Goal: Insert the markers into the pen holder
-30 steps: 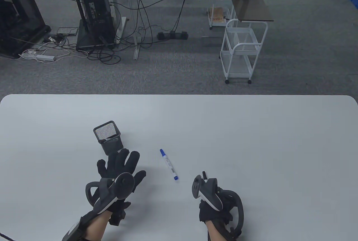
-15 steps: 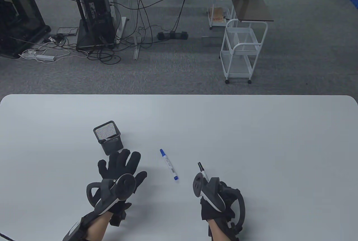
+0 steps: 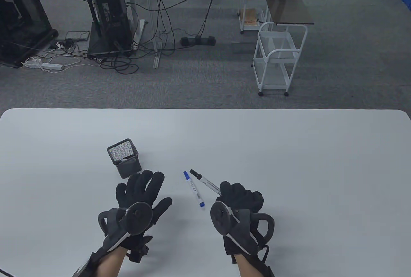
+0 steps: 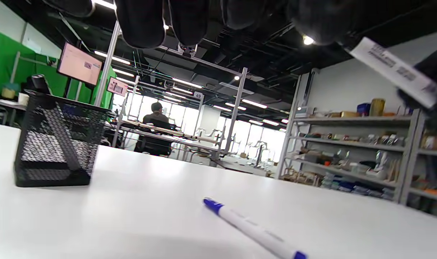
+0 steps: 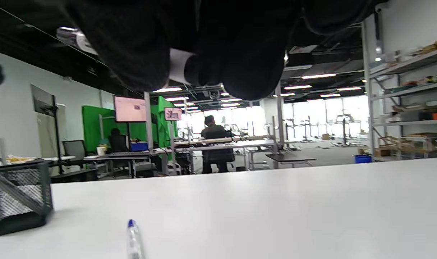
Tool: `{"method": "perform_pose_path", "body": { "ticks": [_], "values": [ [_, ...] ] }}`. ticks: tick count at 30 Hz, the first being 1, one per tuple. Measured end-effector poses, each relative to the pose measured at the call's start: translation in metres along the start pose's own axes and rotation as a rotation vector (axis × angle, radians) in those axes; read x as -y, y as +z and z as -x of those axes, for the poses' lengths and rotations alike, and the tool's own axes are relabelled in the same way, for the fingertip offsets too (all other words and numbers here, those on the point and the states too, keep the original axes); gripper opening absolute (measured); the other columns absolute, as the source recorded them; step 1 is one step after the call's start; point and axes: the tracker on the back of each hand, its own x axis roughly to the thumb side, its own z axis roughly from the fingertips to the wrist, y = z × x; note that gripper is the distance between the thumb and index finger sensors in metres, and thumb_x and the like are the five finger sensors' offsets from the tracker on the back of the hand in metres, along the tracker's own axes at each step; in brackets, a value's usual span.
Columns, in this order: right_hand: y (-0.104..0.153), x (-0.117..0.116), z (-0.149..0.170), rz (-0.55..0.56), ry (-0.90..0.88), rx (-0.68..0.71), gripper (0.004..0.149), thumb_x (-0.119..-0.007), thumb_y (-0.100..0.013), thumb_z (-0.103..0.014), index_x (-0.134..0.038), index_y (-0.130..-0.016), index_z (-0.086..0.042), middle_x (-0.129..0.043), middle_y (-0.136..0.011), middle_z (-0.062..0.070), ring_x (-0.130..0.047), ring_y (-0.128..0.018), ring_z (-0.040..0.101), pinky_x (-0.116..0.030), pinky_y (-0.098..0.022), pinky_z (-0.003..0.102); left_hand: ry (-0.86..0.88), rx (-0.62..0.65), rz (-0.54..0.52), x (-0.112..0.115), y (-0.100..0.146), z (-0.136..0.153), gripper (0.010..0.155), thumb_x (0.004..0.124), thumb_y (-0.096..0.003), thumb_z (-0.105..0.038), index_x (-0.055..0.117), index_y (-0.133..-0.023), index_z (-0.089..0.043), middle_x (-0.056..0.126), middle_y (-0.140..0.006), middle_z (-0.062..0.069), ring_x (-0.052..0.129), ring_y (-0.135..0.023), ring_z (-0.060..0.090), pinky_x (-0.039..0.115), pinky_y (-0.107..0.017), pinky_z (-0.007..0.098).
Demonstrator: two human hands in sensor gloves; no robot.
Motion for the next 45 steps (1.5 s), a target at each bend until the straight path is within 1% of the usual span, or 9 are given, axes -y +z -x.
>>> {"method": "perform_pose_path", "body": {
  "ticks": [1,4,11,19,23,31,36,42,45],
  "values": [
    [0.002,0.001,-0.002,0.013,-0.013,0.016,0.051,-0.085,-0.057,-0.036,-0.071,-0.102,-0.017,-0.081,-0.096,0.012,-0.091,-0.082,0.035,-0.053,-0.066,0.069,0.033,0.009,-0.002,-0.003,0.001,0.0,0.076,0.065,-0.0538,-0.066,0.035,-0.12,-0.042,0.046,-0.129,0.001,0.055,-0.122,0.041,0.042,-0.084,0.073],
    [0.007,0.001,-0.009,0.032,-0.053,0.081,0.05,-0.085,-0.057,-0.037,-0.072,-0.102,-0.02,-0.08,-0.097,0.011,-0.09,-0.084,0.034,-0.052,-0.067,0.069,0.095,0.049,-0.038,-0.012,0.006,-0.003,0.078,0.065,-0.0535,-0.066,0.033,-0.12,-0.042,0.062,-0.121,-0.001,0.078,-0.109,0.03,0.056,-0.084,0.065],
    [0.013,-0.003,-0.02,0.022,-0.06,0.165,0.05,-0.086,-0.056,-0.037,-0.073,-0.102,-0.022,-0.079,-0.1,0.01,-0.089,-0.086,0.034,-0.051,-0.068,0.069,0.154,0.109,-0.078,-0.021,0.014,-0.013,0.069,0.07,-0.0536,-0.062,0.047,-0.116,-0.044,0.076,-0.109,-0.008,0.09,-0.097,0.022,0.064,-0.083,0.06],
    [0.015,-0.007,-0.024,0.011,-0.051,0.195,0.049,-0.085,-0.056,-0.037,-0.072,-0.102,-0.023,-0.078,-0.101,0.009,-0.088,-0.088,0.035,-0.051,-0.068,0.069,0.161,0.133,-0.044,-0.015,0.014,-0.02,0.05,0.074,-0.0572,-0.05,0.065,-0.106,-0.048,0.083,-0.1,-0.013,0.095,-0.089,0.016,0.066,-0.083,0.057],
    [0.014,-0.008,-0.023,0.003,-0.043,0.194,0.049,-0.085,-0.056,-0.037,-0.073,-0.102,-0.024,-0.078,-0.102,0.009,-0.088,-0.088,0.035,-0.05,-0.068,0.069,0.143,0.147,-0.03,-0.012,0.014,-0.022,0.043,0.074,-0.0581,-0.048,0.072,-0.101,-0.048,0.083,-0.099,-0.013,0.095,-0.088,0.015,0.066,-0.083,0.057],
    [0.011,-0.009,-0.019,-0.018,-0.038,0.184,0.05,-0.084,-0.057,-0.038,-0.071,-0.103,-0.023,-0.076,-0.103,0.009,-0.086,-0.091,0.036,-0.049,-0.069,0.07,0.139,0.168,-0.032,-0.007,0.014,-0.026,0.042,0.073,-0.0591,-0.045,0.073,-0.101,-0.046,0.083,-0.099,-0.011,0.095,-0.088,0.015,0.066,-0.083,0.056],
    [0.007,-0.012,-0.009,-0.058,-0.013,0.143,0.064,-0.078,-0.058,-0.046,-0.063,-0.112,-0.014,-0.071,-0.111,0.018,-0.08,-0.097,0.046,-0.044,-0.069,0.074,0.102,0.161,-0.021,-0.005,0.01,-0.026,0.042,0.072,-0.0598,-0.044,0.072,-0.102,-0.045,0.082,-0.1,-0.01,0.094,-0.087,0.016,0.066,-0.083,0.056],
    [0.003,-0.015,0.003,-0.066,0.043,0.088,0.07,-0.076,-0.058,-0.05,-0.06,-0.115,-0.013,-0.066,-0.116,0.022,-0.075,-0.1,0.054,-0.041,-0.068,0.077,-0.071,0.122,-0.006,-0.016,-0.009,-0.018,0.042,0.072,-0.0595,-0.044,0.073,-0.101,-0.042,0.083,-0.096,-0.007,0.094,-0.082,0.017,0.067,-0.082,0.054],
    [0.002,-0.015,0.008,-0.079,0.04,0.068,0.07,-0.076,-0.058,-0.051,-0.06,-0.115,-0.013,-0.065,-0.116,0.022,-0.074,-0.1,0.055,-0.041,-0.067,0.078,-0.186,0.042,-0.006,-0.03,-0.029,-0.008,0.042,0.072,-0.0593,-0.045,0.074,-0.101,-0.042,0.083,-0.095,-0.007,0.093,-0.081,0.017,0.067,-0.082,0.053]
  ]
}}
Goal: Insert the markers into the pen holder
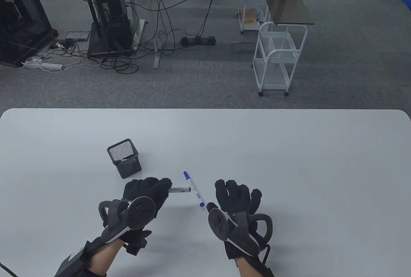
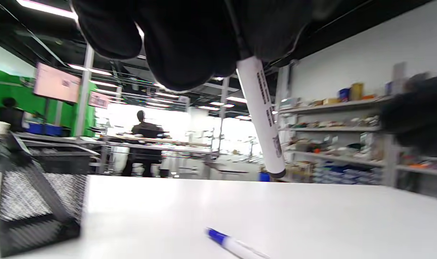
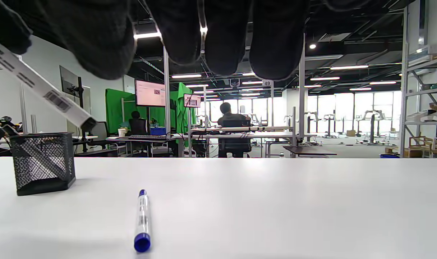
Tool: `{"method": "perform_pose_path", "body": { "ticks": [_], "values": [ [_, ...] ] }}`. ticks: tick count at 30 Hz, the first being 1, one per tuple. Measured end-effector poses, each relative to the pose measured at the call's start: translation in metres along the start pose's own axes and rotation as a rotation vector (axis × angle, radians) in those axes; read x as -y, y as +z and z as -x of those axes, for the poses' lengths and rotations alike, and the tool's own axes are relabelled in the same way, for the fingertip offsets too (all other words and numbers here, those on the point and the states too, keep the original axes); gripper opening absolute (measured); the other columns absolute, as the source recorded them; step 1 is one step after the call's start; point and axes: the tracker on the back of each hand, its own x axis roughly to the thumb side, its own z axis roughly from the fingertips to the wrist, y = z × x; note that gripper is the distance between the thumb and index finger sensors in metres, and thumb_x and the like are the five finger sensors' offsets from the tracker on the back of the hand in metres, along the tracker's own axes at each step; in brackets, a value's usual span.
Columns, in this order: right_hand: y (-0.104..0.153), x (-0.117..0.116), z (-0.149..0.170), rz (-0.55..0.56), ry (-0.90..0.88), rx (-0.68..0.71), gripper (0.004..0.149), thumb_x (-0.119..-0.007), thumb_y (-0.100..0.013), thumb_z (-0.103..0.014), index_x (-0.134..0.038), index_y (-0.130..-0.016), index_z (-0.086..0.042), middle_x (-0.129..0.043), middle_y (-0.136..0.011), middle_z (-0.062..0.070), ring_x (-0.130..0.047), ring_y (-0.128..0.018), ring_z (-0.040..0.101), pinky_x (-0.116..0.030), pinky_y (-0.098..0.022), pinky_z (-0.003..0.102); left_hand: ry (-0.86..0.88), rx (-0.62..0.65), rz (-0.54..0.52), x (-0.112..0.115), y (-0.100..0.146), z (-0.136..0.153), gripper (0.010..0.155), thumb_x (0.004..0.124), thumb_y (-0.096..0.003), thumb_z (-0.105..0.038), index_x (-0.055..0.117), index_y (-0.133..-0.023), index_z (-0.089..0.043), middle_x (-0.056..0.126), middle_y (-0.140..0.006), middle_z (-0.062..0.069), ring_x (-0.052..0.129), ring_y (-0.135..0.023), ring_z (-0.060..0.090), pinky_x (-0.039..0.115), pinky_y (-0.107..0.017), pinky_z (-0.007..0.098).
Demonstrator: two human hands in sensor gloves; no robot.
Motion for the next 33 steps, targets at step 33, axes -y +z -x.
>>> {"method": "perform_pose_path", "body": {
  "ticks": [33],
  "values": [
    [-0.005,-0.001,0.016,-0.057,-0.027,-0.045,0.068,-0.075,-0.058,-0.051,-0.064,-0.114,-0.014,-0.068,-0.116,0.021,-0.073,-0.1,0.057,-0.04,-0.065,0.08,-0.502,-0.422,0.254,0.044,-0.106,0.105,0.042,0.065,-0.0628,-0.039,0.067,-0.104,-0.048,0.07,-0.108,-0.01,0.082,-0.098,0.018,0.056,-0.088,0.056]
  ]
}}
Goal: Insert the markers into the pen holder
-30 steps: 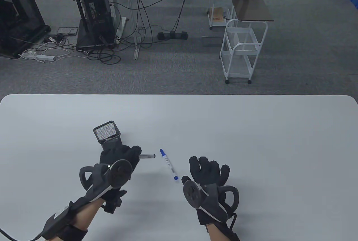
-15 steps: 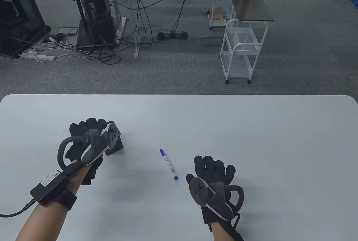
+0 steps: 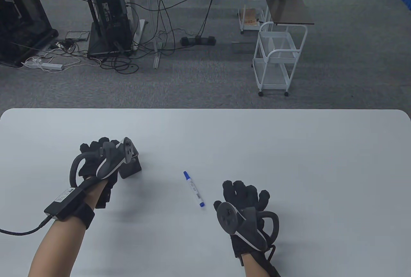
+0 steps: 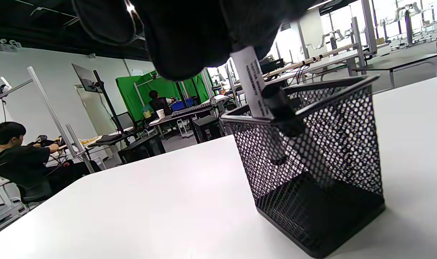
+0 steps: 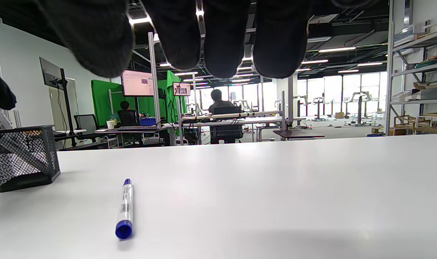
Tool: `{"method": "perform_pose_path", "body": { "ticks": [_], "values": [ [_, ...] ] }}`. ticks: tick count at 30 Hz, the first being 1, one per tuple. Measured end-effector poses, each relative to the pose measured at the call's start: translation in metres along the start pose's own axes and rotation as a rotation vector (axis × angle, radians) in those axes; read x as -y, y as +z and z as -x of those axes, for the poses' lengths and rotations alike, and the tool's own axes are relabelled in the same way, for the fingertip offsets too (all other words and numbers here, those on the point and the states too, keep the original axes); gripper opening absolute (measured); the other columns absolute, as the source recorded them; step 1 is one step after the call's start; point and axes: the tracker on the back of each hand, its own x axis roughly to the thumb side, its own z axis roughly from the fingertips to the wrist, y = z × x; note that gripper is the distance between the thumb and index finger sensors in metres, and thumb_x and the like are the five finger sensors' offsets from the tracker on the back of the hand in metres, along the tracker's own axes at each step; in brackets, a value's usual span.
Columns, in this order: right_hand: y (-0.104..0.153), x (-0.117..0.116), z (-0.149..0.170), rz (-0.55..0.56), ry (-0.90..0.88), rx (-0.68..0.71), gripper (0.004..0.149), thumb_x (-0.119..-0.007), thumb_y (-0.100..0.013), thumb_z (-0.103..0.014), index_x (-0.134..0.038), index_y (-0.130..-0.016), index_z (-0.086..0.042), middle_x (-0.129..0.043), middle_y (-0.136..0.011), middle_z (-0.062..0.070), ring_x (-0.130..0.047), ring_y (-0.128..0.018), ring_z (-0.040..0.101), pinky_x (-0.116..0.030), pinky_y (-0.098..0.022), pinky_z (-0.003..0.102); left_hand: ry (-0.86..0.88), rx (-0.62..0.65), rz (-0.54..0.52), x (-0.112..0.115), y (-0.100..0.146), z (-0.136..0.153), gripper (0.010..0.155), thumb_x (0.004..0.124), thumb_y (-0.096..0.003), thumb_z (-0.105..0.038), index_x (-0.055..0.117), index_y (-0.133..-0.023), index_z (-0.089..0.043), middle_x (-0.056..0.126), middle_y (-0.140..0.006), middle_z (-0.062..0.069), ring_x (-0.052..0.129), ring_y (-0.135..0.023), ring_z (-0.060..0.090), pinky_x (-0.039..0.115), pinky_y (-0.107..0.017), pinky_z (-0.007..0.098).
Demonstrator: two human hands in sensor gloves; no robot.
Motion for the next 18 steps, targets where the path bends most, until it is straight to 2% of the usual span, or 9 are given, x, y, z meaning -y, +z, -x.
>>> {"method": "perform_pose_path", "body": {
  "ticks": [7,10,14,18],
  "values": [
    [-0.001,-0.003,-0.001,-0.014,0.013,-0.002,0.067,-0.075,-0.058,-0.051,-0.064,-0.114,-0.014,-0.068,-0.116,0.021,-0.073,-0.1,0.057,-0.039,-0.065,0.08,-0.011,0.011,0.021,0.015,-0.006,0.0,0.042,0.065,-0.0625,-0.04,0.068,-0.103,-0.05,0.069,-0.109,-0.013,0.08,-0.102,0.019,0.054,-0.089,0.057],
    [-0.002,-0.004,-0.002,-0.02,0.02,0.0,0.068,-0.075,-0.058,-0.051,-0.064,-0.114,-0.014,-0.067,-0.116,0.021,-0.073,-0.1,0.057,-0.039,-0.065,0.08,-0.011,0.017,0.026,0.019,-0.007,0.001,0.044,0.063,-0.0615,-0.045,0.064,-0.105,-0.051,0.064,-0.115,-0.013,0.074,-0.11,0.02,0.051,-0.089,0.059],
    [-0.002,-0.007,-0.002,-0.036,0.031,0.0,0.068,-0.075,-0.058,-0.051,-0.063,-0.114,-0.014,-0.067,-0.116,0.021,-0.073,-0.1,0.057,-0.039,-0.065,0.08,0.051,0.03,0.018,0.014,-0.004,0.006,0.051,0.063,-0.0593,-0.052,0.056,-0.11,-0.05,0.059,-0.12,-0.011,0.07,-0.114,0.024,0.048,-0.089,0.062],
    [-0.002,-0.006,-0.002,-0.032,0.03,-0.002,0.068,-0.075,-0.058,-0.051,-0.063,-0.114,-0.014,-0.067,-0.116,0.021,-0.073,-0.1,0.057,-0.039,-0.065,0.08,0.078,0.046,-0.005,0.005,0.003,0.011,0.052,0.063,-0.0591,-0.052,0.057,-0.111,-0.048,0.059,-0.121,-0.01,0.071,-0.114,0.026,0.048,-0.088,0.063]
  ]
}}
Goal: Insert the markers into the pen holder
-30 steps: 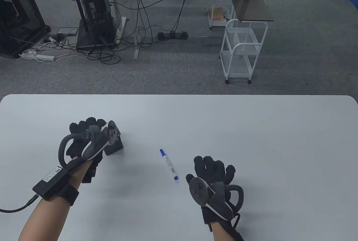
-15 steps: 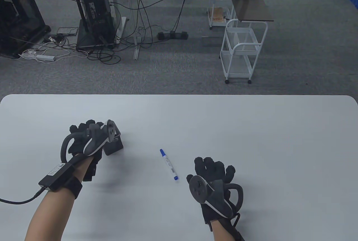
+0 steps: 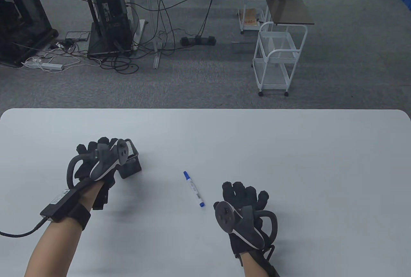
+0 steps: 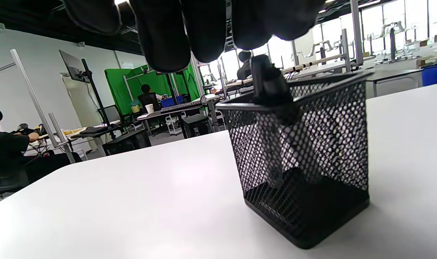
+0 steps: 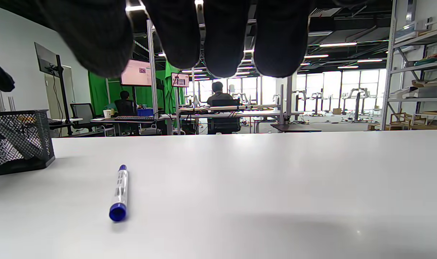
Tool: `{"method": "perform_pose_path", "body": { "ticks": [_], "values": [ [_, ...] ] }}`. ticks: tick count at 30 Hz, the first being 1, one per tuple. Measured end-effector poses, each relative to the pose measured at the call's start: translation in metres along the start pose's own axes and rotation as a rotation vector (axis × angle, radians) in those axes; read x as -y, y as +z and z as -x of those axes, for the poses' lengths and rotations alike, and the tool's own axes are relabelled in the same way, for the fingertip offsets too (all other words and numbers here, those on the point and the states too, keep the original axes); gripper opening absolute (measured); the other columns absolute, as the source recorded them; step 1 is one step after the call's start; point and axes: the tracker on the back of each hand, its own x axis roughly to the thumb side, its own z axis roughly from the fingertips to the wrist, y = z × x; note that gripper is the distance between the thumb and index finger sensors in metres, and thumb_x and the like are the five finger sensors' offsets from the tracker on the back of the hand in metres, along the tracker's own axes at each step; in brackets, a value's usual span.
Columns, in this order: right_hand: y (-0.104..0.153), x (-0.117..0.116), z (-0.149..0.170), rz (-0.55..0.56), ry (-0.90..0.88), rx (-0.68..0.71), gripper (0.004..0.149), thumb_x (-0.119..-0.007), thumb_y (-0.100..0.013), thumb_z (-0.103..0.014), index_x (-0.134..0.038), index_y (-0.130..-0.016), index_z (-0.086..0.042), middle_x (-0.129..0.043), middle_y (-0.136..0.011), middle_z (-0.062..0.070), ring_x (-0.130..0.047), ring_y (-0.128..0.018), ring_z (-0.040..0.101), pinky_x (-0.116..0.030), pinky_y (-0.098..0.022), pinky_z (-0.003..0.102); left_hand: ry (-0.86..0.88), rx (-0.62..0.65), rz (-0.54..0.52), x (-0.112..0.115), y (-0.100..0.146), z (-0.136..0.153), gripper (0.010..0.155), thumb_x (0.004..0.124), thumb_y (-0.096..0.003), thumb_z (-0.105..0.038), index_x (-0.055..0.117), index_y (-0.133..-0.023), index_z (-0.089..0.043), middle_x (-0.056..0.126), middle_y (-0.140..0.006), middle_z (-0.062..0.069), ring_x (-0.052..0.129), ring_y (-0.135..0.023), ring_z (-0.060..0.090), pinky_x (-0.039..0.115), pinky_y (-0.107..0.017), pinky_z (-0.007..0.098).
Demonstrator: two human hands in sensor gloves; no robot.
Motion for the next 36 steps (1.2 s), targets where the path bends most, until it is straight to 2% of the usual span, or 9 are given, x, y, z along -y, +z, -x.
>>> {"method": "perform_pose_path", "body": {
  "ticks": [5,11,16,25,36],
  "values": [
    [0.001,0.002,0.001,0.012,-0.001,-0.005,0.068,-0.075,-0.058,-0.051,-0.064,-0.114,-0.014,-0.067,-0.116,0.021,-0.072,-0.1,0.057,-0.039,-0.065,0.08,-0.015,0.055,-0.03,-0.013,0.017,-0.001,0.052,0.063,-0.0593,-0.051,0.058,-0.111,-0.046,0.06,-0.121,-0.007,0.071,-0.113,0.031,0.049,-0.087,0.065],
    [0.0,0.002,0.003,0.02,0.02,-0.015,0.067,-0.075,-0.058,-0.051,-0.063,-0.114,-0.015,-0.067,-0.116,0.021,-0.072,-0.1,0.057,-0.039,-0.065,0.08,0.075,0.148,-0.047,-0.018,0.052,-0.017,0.055,0.063,-0.0587,-0.054,0.057,-0.113,-0.044,0.057,-0.124,-0.004,0.066,-0.117,0.033,0.045,-0.086,0.067],
    [-0.001,0.001,0.004,0.012,0.006,-0.013,0.067,-0.075,-0.059,-0.051,-0.063,-0.114,-0.015,-0.067,-0.116,0.021,-0.072,-0.1,0.057,-0.038,-0.065,0.08,0.191,0.221,-0.055,-0.015,0.077,-0.032,0.056,0.063,-0.0587,-0.055,0.057,-0.113,-0.044,0.057,-0.124,-0.003,0.064,-0.119,0.034,0.042,-0.086,0.068],
    [0.0,0.0,0.002,0.012,0.014,-0.003,0.068,-0.075,-0.058,-0.052,-0.063,-0.114,-0.015,-0.066,-0.117,0.021,-0.071,-0.101,0.057,-0.038,-0.065,0.08,0.326,0.256,-0.138,-0.004,0.119,-0.047,0.058,0.063,-0.0587,-0.057,0.056,-0.114,-0.043,0.054,-0.127,-0.002,0.058,-0.121,0.038,0.04,-0.085,0.07],
    [0.001,-0.001,0.0,0.011,0.012,0.005,0.069,-0.074,-0.059,-0.052,-0.061,-0.115,-0.015,-0.065,-0.117,0.021,-0.071,-0.101,0.057,-0.038,-0.065,0.08,0.402,0.277,-0.213,0.001,0.151,-0.046,0.065,0.062,-0.0573,-0.061,0.046,-0.118,-0.045,0.045,-0.131,-0.001,0.049,-0.123,0.044,0.037,-0.083,0.073]
  ]
}}
